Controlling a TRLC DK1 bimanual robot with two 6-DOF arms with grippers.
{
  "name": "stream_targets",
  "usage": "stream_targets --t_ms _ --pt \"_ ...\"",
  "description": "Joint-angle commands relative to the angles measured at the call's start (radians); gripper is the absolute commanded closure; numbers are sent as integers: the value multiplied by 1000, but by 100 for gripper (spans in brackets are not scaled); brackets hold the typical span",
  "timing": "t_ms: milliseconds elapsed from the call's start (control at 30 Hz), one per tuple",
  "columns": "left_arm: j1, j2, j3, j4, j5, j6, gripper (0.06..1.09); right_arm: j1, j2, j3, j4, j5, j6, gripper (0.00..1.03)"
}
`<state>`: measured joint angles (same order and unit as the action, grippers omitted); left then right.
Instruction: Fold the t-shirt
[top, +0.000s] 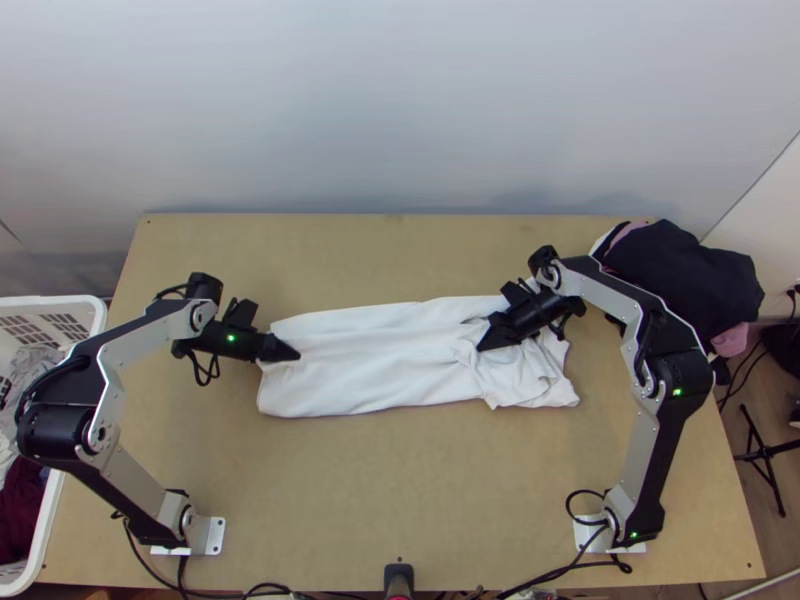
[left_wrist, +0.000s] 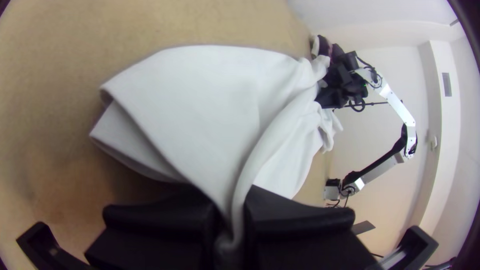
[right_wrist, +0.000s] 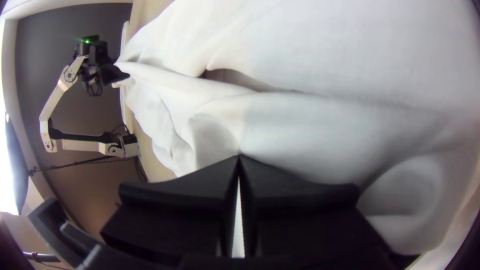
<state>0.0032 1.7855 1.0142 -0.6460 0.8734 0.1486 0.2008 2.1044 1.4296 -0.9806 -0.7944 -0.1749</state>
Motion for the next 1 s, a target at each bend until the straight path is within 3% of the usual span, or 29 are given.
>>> stream_targets --t_ms 0,367,700,867,967 --pt "-37 -49 84 -47 27 -43 105 14 14 12 11 40 11 100" --pt "-221 -32 296 -162 65 -124 105 20 -24 -15 7 55 26 100" --pt "-358 18 529 -307 75 -156 105 -18 -304 42 -211 -31 32 100" --pt "-448 120 693 -290 95 -181 105 -93 -506 57 -262 -31 46 100" --pt "-502 204 796 -204 101 -277 105 -178 -621 57 -296 -29 68 100"
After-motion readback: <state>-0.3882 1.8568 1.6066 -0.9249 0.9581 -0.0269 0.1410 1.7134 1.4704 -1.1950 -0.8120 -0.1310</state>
